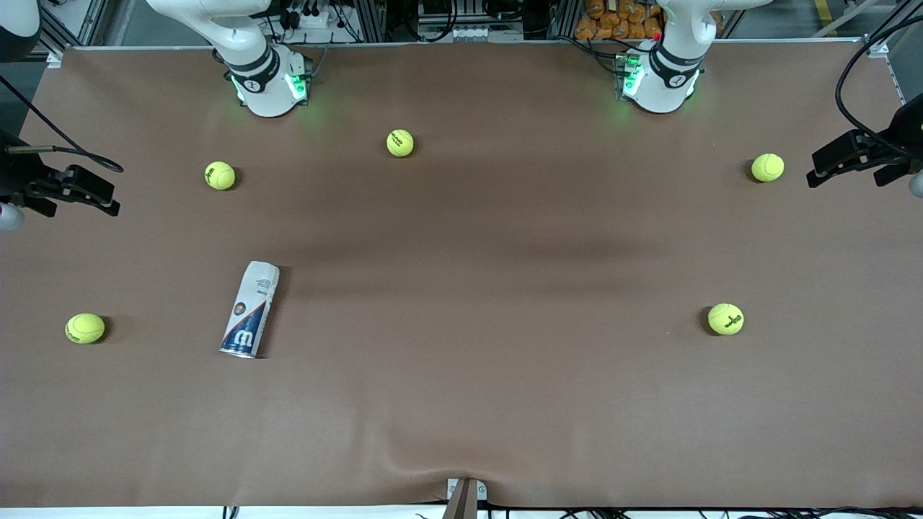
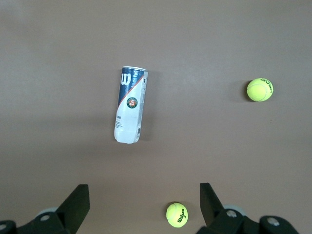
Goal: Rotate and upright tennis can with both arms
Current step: 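Move the right gripper toward the lying Wilson tennis can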
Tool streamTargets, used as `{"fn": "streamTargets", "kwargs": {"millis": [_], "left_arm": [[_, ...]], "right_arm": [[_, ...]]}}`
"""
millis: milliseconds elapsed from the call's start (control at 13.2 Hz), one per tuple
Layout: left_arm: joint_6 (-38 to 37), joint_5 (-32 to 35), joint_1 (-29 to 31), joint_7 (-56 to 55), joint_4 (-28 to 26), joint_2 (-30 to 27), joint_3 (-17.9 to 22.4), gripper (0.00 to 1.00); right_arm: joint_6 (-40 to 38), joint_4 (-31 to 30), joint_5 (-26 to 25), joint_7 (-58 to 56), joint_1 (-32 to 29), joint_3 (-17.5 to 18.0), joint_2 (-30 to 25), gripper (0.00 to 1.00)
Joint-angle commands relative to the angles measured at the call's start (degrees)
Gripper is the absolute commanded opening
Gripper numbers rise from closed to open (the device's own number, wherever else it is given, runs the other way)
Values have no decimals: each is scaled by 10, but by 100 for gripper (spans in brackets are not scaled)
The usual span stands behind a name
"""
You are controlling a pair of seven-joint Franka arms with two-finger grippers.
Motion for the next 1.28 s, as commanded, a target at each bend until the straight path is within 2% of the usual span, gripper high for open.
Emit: {"fn": "streamTargets", "kwargs": {"millis": [0, 1208], "left_arm": [[-10, -3, 4, 5, -3, -5, -3, 100], [-29, -8, 4, 8, -10, -5, -4, 100]], "right_arm": [[5, -23, -9, 10, -3, 2, -22, 100], [11, -21, -9, 10, 1, 2, -16, 100]]}}
